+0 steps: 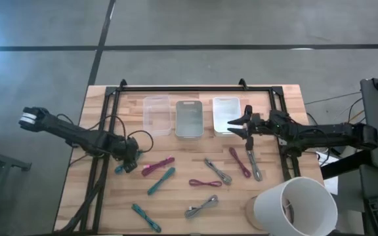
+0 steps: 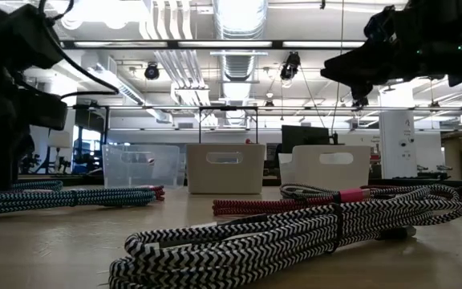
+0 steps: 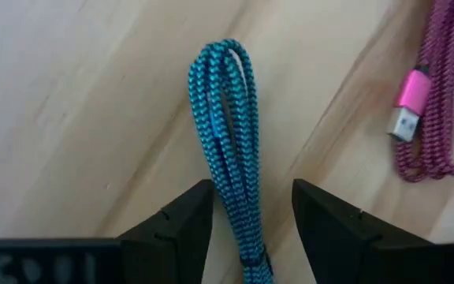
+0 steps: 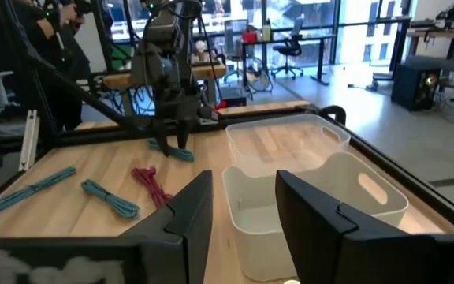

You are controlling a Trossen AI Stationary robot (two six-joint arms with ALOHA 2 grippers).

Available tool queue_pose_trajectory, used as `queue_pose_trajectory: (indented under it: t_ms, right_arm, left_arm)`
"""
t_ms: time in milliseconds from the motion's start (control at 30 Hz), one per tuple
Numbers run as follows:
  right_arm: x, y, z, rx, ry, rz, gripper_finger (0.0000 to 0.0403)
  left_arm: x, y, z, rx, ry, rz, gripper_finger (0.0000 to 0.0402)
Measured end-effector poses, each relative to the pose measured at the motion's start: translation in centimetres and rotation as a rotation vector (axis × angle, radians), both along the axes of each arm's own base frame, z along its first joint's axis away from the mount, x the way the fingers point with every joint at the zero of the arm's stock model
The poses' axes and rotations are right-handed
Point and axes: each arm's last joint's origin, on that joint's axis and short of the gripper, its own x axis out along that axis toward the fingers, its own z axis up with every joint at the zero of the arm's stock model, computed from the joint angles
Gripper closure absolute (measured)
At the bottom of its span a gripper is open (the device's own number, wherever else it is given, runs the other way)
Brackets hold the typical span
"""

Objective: Pick & Place USB Port
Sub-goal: Put the top blue charger cable into the transparent bin

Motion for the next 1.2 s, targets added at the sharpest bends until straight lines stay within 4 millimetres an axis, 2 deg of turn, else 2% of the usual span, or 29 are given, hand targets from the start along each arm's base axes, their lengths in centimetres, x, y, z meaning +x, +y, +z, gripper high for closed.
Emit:
queue_pose_trajectory:
  t_ms: [200,500,667,867,1033,1200]
  right_arm:
    - [1.1,-0.3,-0.1,0.011,0.04,0.001,0.0269]
    - [2.9,-0.8,-0.4,0.028,0.104,0.003,0.0275]
    - [4.0,-1.1,-0.3,0.033,0.123,0.003,0.0269]
    - [4.8,-1.3,0.5,-0.006,0.11,0.007,0.0273]
    - [4.9,-1.3,0.7,-0.019,0.105,0.008,0.0275]
    - [4.9,-1.3,0.5,-0.014,0.114,0.008,0.027]
  left_arm:
    - [-0.7,0.3,-1.2,0.03,0.04,0.031,0.024]
    - [-0.2,0.1,-0.4,0.014,0.004,0.0,0.0383]
    - [0.6,-0.1,0.9,0.022,-0.043,-0.002,0.0377]
    - [2.5,-0.2,4.2,0.149,-0.17,-0.051,0.0388]
    - [4.1,0.0,8.2,0.322,-0.306,-0.044,0.0387]
    - [5.2,0.7,11.9,0.451,-0.439,0.165,0.0384]
